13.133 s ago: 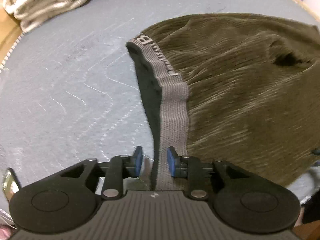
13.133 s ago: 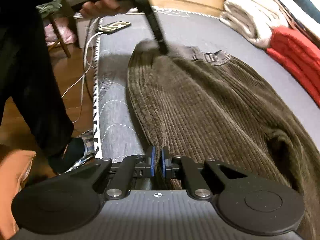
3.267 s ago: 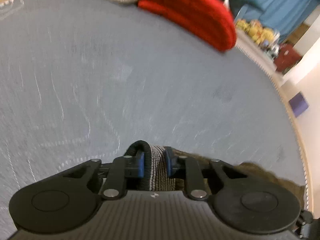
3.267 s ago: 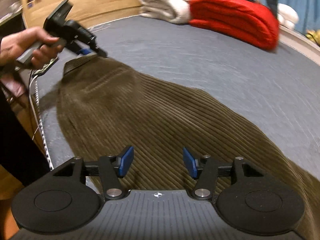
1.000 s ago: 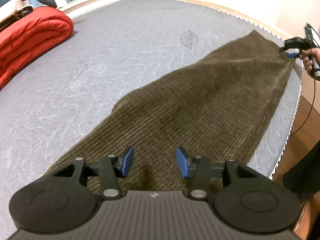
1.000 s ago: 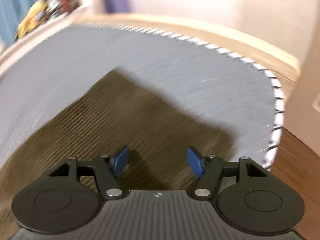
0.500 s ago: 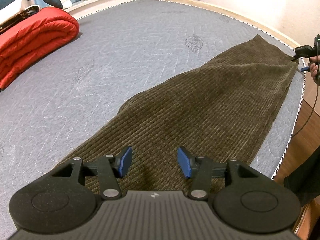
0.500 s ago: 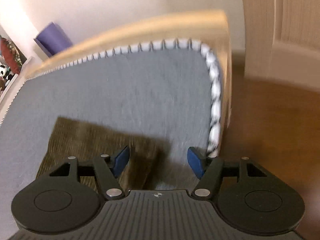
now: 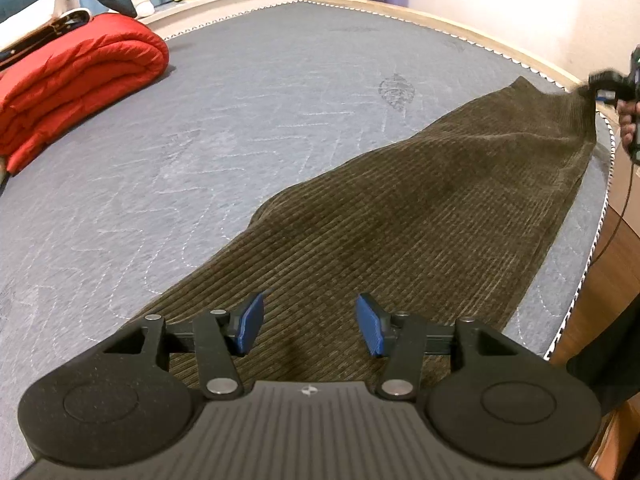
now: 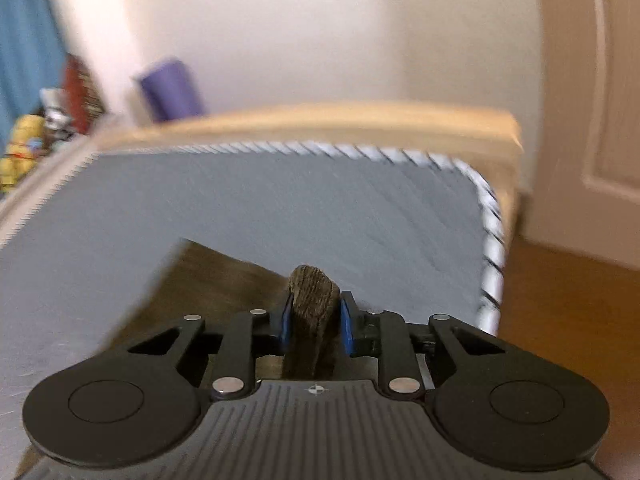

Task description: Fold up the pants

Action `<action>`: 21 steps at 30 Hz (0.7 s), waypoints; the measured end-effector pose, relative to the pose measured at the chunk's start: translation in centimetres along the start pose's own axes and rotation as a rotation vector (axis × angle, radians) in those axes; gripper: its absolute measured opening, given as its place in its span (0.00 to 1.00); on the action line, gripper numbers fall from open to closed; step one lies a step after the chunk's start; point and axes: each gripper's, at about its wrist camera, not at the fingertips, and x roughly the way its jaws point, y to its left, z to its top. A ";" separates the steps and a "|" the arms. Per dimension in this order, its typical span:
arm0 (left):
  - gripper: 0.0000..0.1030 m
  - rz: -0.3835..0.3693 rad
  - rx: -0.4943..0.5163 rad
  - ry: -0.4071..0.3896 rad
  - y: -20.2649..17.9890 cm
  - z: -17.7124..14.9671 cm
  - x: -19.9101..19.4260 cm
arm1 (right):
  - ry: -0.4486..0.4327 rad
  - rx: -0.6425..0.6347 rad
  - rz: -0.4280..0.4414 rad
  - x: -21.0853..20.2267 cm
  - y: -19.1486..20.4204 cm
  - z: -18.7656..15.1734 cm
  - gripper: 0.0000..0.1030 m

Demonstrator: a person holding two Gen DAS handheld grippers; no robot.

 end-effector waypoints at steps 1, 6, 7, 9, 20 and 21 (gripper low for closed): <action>0.55 0.004 -0.004 0.000 0.1 0.0 0.0 | -0.031 -0.028 0.048 -1.3 1.3 -0.1 0.23; 0.55 0.012 -0.028 0.001 0.5 -0.2 0.0 | -0.135 -0.273 0.400 -9.5 10.2 -3.2 0.22; 0.55 0.015 -0.032 0.002 0.6 -0.2 0.1 | -0.148 -0.335 0.480 -11.5 12.0 -4.5 0.22; 0.55 0.023 -0.042 0.009 0.8 -0.4 0.2 | -0.152 -0.455 0.632 -15.2 15.0 -7.4 0.22; 0.57 0.029 -0.095 0.031 2.7 -1.1 0.3 | 0.344 -1.242 1.276 -25.9 21.5 -26.9 0.48; 0.57 0.023 -0.103 0.028 2.7 -1.1 0.3 | 0.331 -1.251 1.297 -26.3 21.3 -26.7 0.56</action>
